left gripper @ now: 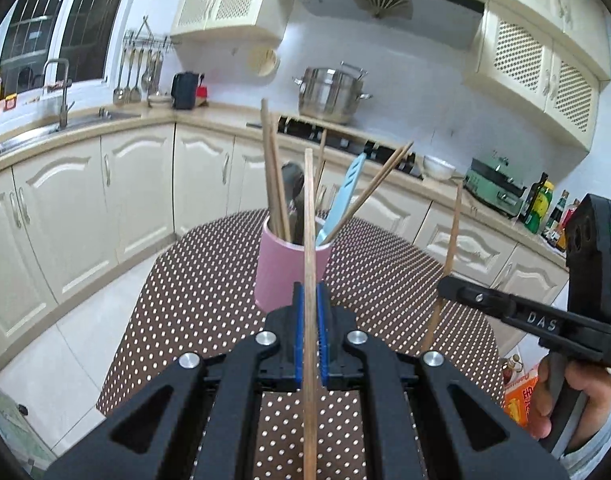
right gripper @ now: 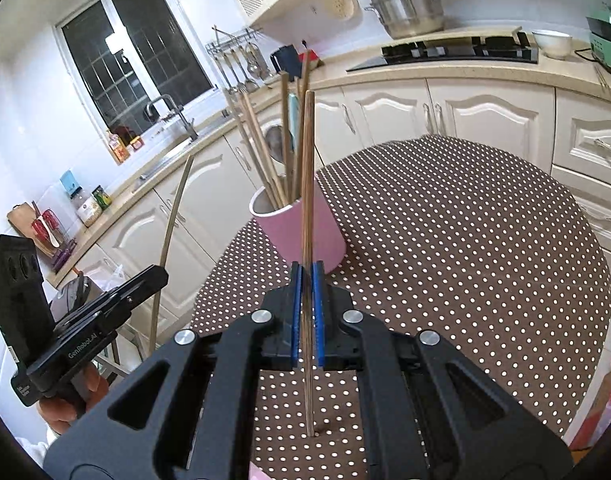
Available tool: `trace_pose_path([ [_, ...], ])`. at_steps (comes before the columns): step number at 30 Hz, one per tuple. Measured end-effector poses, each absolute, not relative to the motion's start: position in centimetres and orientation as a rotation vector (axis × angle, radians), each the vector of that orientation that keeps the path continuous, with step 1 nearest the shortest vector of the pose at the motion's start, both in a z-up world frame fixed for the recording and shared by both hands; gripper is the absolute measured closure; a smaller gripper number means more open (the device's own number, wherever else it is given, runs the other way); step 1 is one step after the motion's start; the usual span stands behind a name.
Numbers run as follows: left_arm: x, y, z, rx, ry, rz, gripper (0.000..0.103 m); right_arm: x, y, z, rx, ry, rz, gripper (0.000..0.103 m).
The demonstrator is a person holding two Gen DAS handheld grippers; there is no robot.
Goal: Organize utensils
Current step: 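Lift both chopsticks upright and carry them above the pink cup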
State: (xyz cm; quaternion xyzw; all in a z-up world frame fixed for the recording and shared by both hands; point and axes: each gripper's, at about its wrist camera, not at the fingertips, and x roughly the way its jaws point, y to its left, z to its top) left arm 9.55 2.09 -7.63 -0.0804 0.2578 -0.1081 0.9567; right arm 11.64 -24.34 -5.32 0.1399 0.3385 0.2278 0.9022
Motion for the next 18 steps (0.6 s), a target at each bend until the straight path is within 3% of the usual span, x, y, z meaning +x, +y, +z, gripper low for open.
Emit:
trace_pose_path([
  [18, 10.4, -0.5, -2.4, -0.174, 0.217, -0.286, 0.097, 13.7, -20.2, -2.0, 0.272, 0.542, 0.488, 0.097],
])
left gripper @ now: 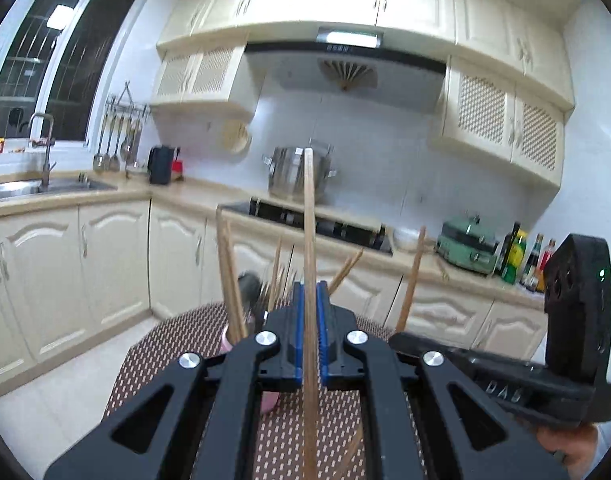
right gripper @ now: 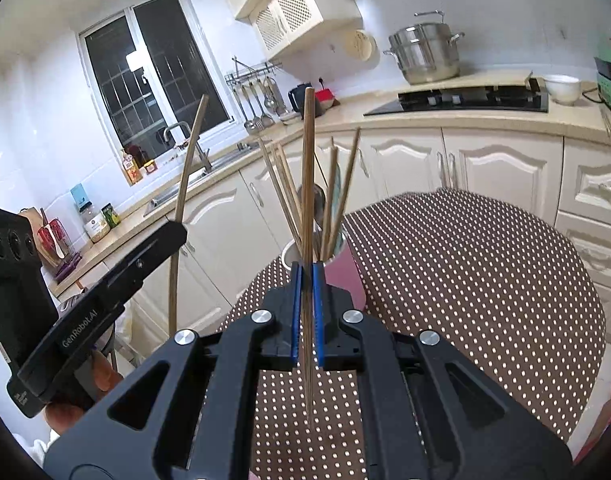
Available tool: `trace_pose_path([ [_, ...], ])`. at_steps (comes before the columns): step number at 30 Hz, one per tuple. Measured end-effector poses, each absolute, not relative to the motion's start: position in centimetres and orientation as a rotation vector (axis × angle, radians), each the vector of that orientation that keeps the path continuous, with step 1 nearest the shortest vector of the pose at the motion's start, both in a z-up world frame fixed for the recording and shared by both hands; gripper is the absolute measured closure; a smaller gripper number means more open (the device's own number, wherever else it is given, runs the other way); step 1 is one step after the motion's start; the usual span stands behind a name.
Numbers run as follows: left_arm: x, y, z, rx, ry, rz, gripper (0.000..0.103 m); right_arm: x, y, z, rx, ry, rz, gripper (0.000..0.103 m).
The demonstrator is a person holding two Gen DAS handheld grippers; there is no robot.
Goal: Organize utensils
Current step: 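Lift both chopsticks upright and carry them above the pink cup, then lower both chopsticks into the pink cup and open both tools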
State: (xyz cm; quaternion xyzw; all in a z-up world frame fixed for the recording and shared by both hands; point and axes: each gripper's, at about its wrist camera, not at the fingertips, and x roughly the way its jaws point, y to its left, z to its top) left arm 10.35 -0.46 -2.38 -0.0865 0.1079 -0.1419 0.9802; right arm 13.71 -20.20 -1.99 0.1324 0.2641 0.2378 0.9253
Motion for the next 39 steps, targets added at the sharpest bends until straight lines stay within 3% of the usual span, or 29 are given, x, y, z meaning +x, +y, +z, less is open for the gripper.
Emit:
trace_pose_path([
  [18, 16.0, 1.1, -0.8, -0.314, 0.042, -0.383, 0.097, 18.6, -17.0, 1.4, 0.227, 0.393, 0.494, 0.097],
  [39, 22.9, 1.0, -4.5, -0.251, -0.095, -0.204, 0.097, 23.1, -16.5, 1.9, 0.234, 0.308, 0.521, 0.097],
])
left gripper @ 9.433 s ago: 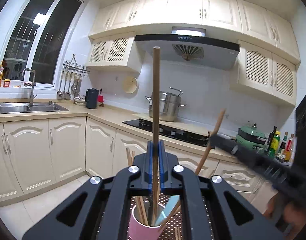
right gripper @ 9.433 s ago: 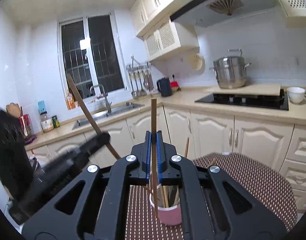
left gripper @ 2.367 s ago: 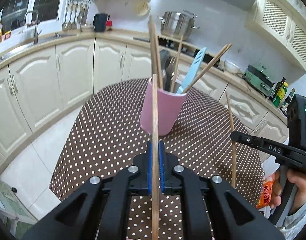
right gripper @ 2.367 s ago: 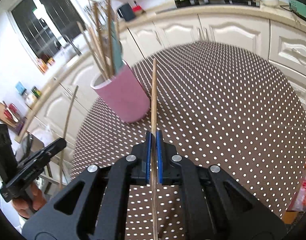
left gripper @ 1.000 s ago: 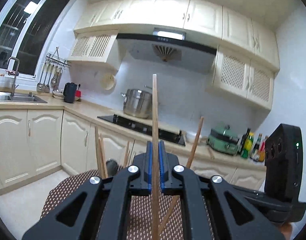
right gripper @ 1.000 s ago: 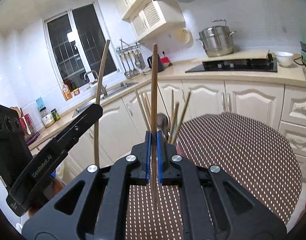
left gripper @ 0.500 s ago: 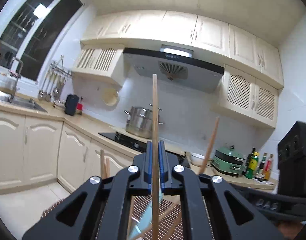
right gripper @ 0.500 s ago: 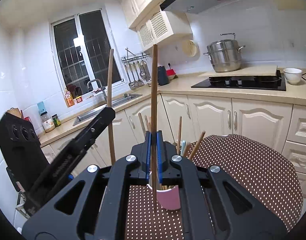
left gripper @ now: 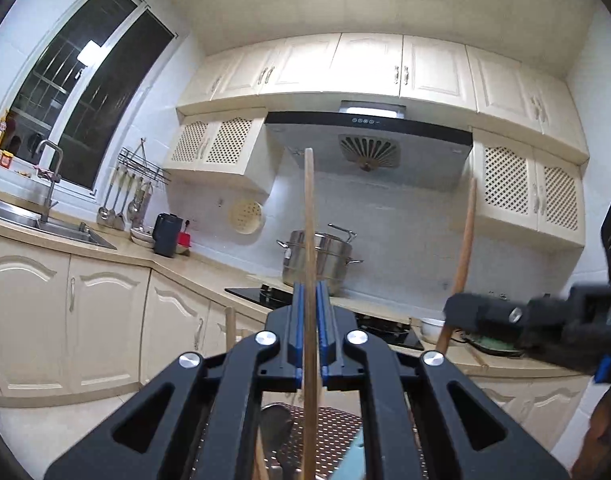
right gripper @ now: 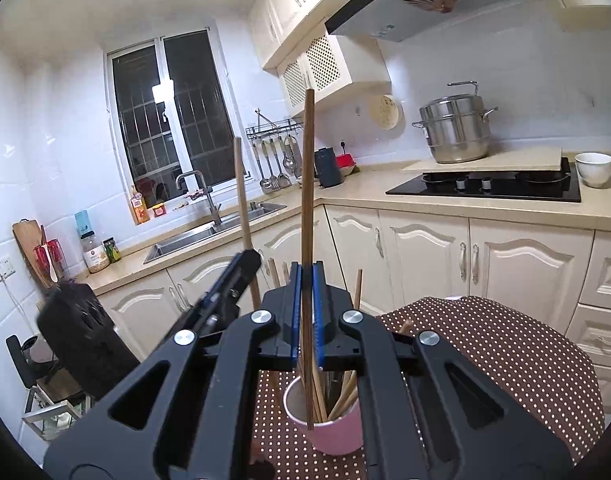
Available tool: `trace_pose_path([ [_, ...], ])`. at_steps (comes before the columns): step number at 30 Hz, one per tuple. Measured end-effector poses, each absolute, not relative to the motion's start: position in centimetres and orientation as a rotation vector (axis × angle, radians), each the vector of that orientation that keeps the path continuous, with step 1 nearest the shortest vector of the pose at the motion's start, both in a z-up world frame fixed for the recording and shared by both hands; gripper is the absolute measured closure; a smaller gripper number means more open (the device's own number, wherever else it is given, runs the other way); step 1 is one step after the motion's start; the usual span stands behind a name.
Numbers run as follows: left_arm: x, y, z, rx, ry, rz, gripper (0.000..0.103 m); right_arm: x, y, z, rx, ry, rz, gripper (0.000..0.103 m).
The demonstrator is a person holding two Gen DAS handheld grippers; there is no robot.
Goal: Organize utensils
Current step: 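Lower both chopsticks into the pink cup and open both tools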
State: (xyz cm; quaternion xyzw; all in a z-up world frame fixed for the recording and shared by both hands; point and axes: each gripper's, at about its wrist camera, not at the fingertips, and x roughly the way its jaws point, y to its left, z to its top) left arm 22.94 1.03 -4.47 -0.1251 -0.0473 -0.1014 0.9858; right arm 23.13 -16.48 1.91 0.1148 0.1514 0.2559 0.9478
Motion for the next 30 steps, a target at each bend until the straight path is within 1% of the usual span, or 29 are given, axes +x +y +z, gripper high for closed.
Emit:
trace_pose_path([
  [5, 24.4, 1.1, -5.9, -0.230, -0.069, -0.183, 0.097, 23.9, -16.2, 1.5, 0.240, 0.285, 0.510, 0.097],
  [12, 24.6, 1.4, -7.8, -0.217, -0.007, -0.190, 0.097, 24.9, -15.2, 0.1, 0.223, 0.317, 0.520, 0.097],
  [30, 20.7, 2.6, -11.1, -0.206, 0.171, -0.236, 0.097, 24.1, -13.5, -1.4, 0.166, 0.348, 0.476, 0.097],
])
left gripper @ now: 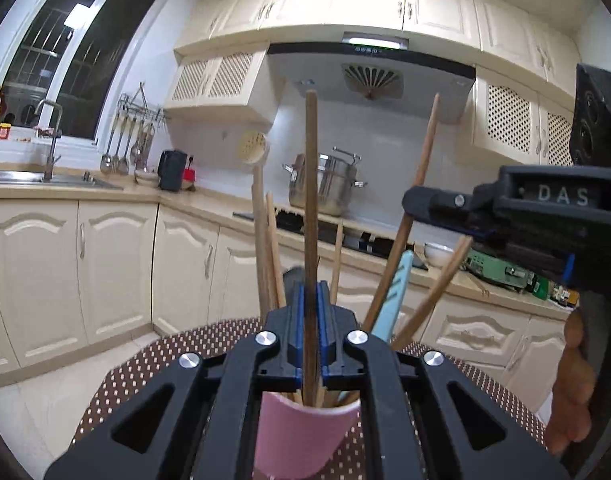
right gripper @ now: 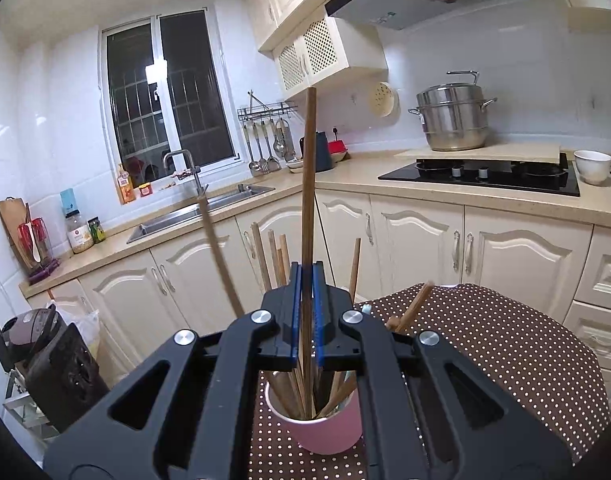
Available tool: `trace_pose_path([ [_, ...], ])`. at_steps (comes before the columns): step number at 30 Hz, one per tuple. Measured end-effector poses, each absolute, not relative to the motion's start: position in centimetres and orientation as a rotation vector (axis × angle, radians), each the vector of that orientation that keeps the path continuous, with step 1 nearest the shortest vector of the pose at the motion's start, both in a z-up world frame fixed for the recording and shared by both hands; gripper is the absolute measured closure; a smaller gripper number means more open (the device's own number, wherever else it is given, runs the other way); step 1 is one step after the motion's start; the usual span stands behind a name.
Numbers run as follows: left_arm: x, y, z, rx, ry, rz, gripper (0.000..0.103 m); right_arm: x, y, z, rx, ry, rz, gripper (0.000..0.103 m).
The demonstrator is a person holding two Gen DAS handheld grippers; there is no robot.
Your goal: Organize utensils
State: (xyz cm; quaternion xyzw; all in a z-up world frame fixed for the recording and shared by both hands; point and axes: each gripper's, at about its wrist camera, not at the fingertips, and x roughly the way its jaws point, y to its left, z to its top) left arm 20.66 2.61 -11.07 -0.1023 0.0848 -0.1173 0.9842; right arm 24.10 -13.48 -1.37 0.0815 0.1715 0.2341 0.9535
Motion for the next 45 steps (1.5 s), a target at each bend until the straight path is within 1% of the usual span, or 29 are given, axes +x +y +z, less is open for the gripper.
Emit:
trace_pose_path([
  [5, 20.0, 3.1, -11.3, -0.211, 0.210, -0.240, 0.096, 23.7, -12.6, -2.1, 0.135, 0.359, 0.456, 0.097],
  [6, 20.1, 3.3, -11.2, -0.216, 0.234, -0.247, 0.094, 23.6, -12.5, -2.3, 0.129, 0.362, 0.452, 0.097],
  [7, 20.1, 3.4, -11.2, -0.219, 0.249, -0.246, 0.081, 23.6, -12.4, -2.4, 0.126, 0.365, 0.449, 0.097],
  [9, 19.7, 3.9, -11.1, -0.239, 0.249, -0.247, 0.063, 23.4, -12.2, -2.8, 0.124, 0.372, 0.443, 0.097],
  [12, 18.7, 4.6, -10.6, -0.252, 0.227, -0.235, 0.052, 23.2, -12.1, -3.3, 0.120, 0.382, 0.436, 0.096],
  [15, 18.0, 5.1, -10.3, -0.254, 0.232, -0.222, 0.050, 23.1, -11.9, -3.8, 0.109, 0.394, 0.429, 0.096],
  [19, 17.2, 5.9, -9.7, -0.237, 0.267, -0.154, 0.042, 22.9, -11.4, -4.6, 0.085, 0.409, 0.416, 0.096],
  [22, 16.8, 6.2, -9.4, -0.195, 0.315, -0.092, 0.040, 22.9, -11.3, -5.3, 0.082, 0.422, 0.409, 0.096],
  [29, 15.3, 6.5, -8.1, -0.111, 0.389, 0.018, 0.035, 22.6, -10.5, -6.4, 0.067, 0.460, 0.408, 0.095],
  [34, 13.7, 6.7, -7.1, -0.091, 0.411, 0.038, 0.035, 21.7, -10.9, -6.2, 0.109, 0.470, 0.392, 0.095],
  [36, 13.1, 6.7, -6.5, -0.089, 0.410, 0.038, 0.035, 21.2, -11.3, -5.7, 0.123, 0.456, 0.392, 0.085],
  [38, 12.2, 6.7, -6.0, -0.083, 0.406, 0.038, 0.033, 20.3, -11.7, -5.1, 0.147, 0.426, 0.400, 0.049],
  [42, 10.7, 6.5, -5.0, -0.058, 0.394, 0.033, 0.030, 19.3, -12.0, -4.2, 0.154, 0.408, 0.403, 0.049],
  [45, 9.2, 6.4, -4.3, -0.045, 0.370, 0.045, 0.029, 18.4, -12.6, -3.6, 0.175, 0.394, 0.400, 0.048],
])
